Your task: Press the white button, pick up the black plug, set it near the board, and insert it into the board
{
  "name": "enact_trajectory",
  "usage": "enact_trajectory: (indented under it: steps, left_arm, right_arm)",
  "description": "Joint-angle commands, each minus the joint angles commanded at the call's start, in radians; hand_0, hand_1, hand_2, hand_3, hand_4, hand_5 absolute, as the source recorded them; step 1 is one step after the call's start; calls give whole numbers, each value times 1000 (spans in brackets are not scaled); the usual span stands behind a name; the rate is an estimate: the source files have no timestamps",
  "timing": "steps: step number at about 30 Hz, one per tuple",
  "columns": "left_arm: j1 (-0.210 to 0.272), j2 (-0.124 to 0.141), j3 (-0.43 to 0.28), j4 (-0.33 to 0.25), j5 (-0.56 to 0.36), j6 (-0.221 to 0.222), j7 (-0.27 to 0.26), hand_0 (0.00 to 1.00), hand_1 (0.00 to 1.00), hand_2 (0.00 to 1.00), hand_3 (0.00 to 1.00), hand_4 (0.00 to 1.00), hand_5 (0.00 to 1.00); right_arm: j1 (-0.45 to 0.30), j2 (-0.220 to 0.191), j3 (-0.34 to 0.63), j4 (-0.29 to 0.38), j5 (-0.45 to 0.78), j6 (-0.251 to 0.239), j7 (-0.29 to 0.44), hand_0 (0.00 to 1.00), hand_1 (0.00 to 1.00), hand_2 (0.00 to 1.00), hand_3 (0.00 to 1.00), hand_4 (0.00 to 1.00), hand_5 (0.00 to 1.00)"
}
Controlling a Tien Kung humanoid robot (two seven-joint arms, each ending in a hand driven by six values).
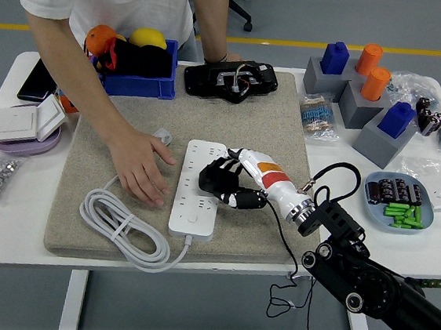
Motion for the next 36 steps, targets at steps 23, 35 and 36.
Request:
enact_trajectory:
  steps: [23,35,36]
  left_arm:
    - [4,0,-2,0,8,-2,-1,466,499,513,576,599,258]
    - [4,-3,1,0,3,-2,-2,466,499,512,576,599,258]
    - [3,-3,4,0,1,-2,-3,466,499,512,576,599,258]
  right_arm:
    - [7,0,16,-26,-3,-24,27,475,431,501,564,750,2]
    - [11,0,23,-14,-12,-34,32,477,431,500,564,753,2]
    - [11,0,20,-17,-12,-35,33,477,431,500,564,753,2]
